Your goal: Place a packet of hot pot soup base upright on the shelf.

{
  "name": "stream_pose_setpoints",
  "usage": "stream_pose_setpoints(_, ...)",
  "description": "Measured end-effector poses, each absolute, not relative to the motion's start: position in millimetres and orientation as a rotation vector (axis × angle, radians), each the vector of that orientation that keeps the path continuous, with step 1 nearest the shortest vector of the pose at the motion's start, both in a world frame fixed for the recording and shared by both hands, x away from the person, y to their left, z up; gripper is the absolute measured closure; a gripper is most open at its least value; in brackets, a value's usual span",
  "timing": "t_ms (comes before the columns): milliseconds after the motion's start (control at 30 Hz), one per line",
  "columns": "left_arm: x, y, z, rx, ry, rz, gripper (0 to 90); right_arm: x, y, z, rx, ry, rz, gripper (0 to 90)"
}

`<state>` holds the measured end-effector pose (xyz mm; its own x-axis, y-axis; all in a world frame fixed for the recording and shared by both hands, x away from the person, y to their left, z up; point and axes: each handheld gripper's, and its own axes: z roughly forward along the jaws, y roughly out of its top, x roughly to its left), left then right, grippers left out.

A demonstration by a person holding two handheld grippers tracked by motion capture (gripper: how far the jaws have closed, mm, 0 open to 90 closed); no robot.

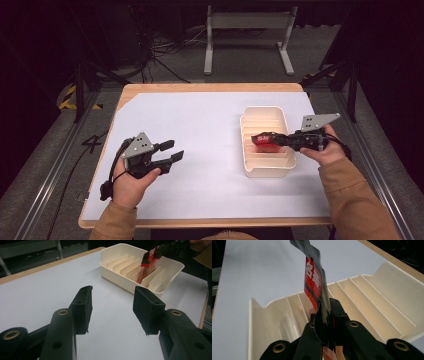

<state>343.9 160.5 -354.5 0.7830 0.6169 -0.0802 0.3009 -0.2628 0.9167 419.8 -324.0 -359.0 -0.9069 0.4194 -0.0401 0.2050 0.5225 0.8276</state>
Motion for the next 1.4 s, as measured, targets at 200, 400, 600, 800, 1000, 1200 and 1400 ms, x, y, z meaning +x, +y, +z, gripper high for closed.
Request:
stream_pose_setpoints(200,345,161,-355,1.861,0.706,0.361,50.1,421,-324,-359,0.538,2.522,1.327,87.5)
stream_pose_setpoints(400,345,163,-355,1.861,0.714,0.386,45.9,417,-323,-358,0.53,2.515,1.31,84.7)
stream_pose_setpoints(600,346,164,-356,1.864,0.714,0.4,43.0,415,-324,-354,0.55,2.473,1.345,67.5)
stream_pose_setpoints(800,348,166,-357,1.865,0.721,0.407,38.4,411,-326,-345,0.561,2.39,1.429,47.3)
stream_pose_setpoints(1000,349,169,-359,1.864,0.741,0.404,34.2,405,-333,-332,0.561,2.315,1.483,38.6)
stream_pose_setpoints(1200,351,175,-361,1.871,0.765,0.397,32.6,402,-344,-325,0.604,2.268,1.494,36.7)
stream_pose_setpoints(1400,354,180,-363,1.868,0.784,0.401,31.9,399,-362,-318,0.684,2.181,1.485,37.9)
